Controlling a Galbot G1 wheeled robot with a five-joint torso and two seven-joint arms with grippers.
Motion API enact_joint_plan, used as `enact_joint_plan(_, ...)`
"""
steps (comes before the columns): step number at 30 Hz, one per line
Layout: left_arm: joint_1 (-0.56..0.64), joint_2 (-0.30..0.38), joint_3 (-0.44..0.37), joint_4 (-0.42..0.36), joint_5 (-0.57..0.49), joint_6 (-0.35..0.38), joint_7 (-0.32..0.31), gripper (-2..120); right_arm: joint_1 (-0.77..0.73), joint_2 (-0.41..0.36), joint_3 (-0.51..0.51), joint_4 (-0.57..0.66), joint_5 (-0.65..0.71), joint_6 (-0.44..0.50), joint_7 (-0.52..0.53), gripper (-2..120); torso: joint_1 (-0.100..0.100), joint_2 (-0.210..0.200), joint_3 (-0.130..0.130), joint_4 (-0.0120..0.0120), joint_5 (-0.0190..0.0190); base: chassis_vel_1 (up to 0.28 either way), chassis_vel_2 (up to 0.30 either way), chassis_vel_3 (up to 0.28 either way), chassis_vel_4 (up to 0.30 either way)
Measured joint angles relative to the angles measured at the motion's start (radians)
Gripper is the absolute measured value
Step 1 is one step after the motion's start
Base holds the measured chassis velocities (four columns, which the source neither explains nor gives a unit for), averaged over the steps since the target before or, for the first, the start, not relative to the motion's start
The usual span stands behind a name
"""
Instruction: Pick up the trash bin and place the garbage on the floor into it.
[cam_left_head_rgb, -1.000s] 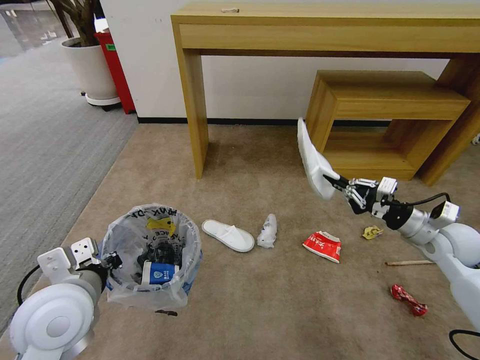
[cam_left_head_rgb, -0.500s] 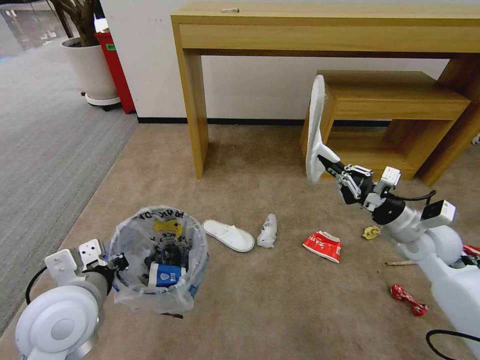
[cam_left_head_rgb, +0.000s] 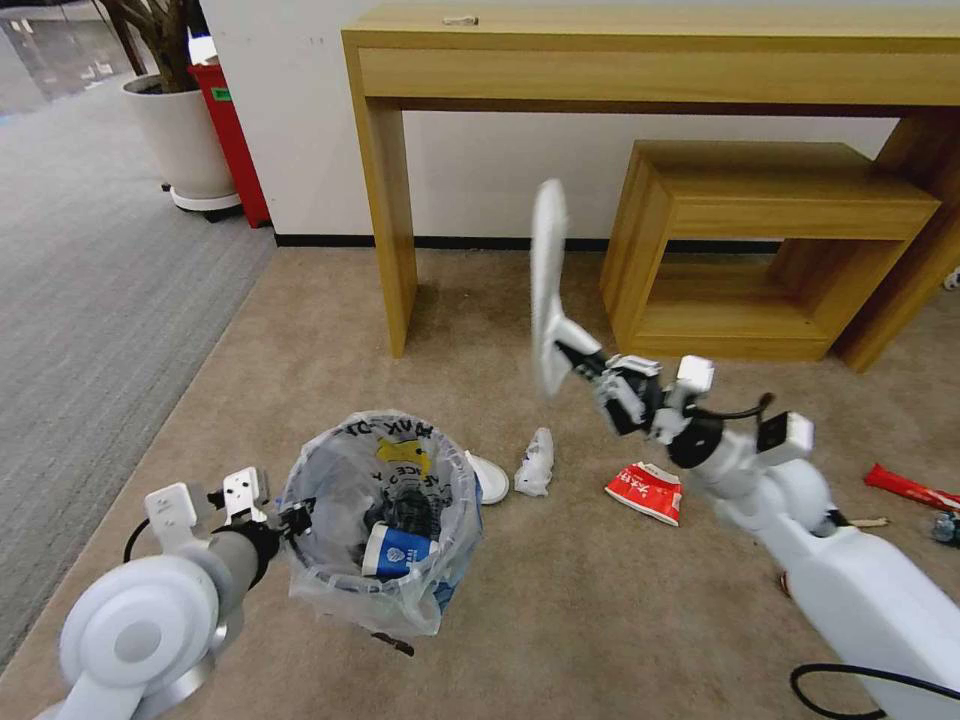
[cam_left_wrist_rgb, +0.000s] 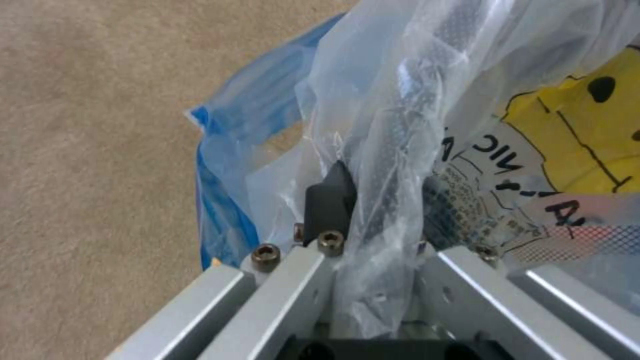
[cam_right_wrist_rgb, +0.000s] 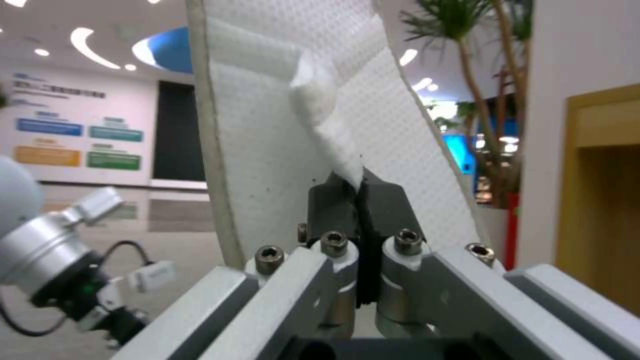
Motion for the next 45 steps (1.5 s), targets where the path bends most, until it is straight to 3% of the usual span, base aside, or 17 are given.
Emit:
enact_joint_plan(9,-0.106,0.004,0.078,0.083,-0.016,0.0,0.003,0,0.181,0.027,-0.214,-0.037,-0.011,0.014,0.002,0,0.0,0.0,0.0,0.0001,-0.0003,0.0,0.0,0.0,0.0)
enact_joint_plan(20,-0.148,-0.01,0.106,0.127,-0.015,0.0,0.003,0,0.29,0.082,-0.336,-0.079,-0.016,0.017,0.004,0,0.0,0.0,0.0,0.0,0.0,0.0,0.0,0.0,0.0)
enact_joint_plan(45,-0.159,-0.027,0.101,0.142,-0.001,0.0,0.016,0,0.297,0.134,-0.458,-0.168,-0.112,0.031,0.001,0,0.0,0.0,0.0,-0.0001,0.0001,0.0,0.0,0.0,0.0)
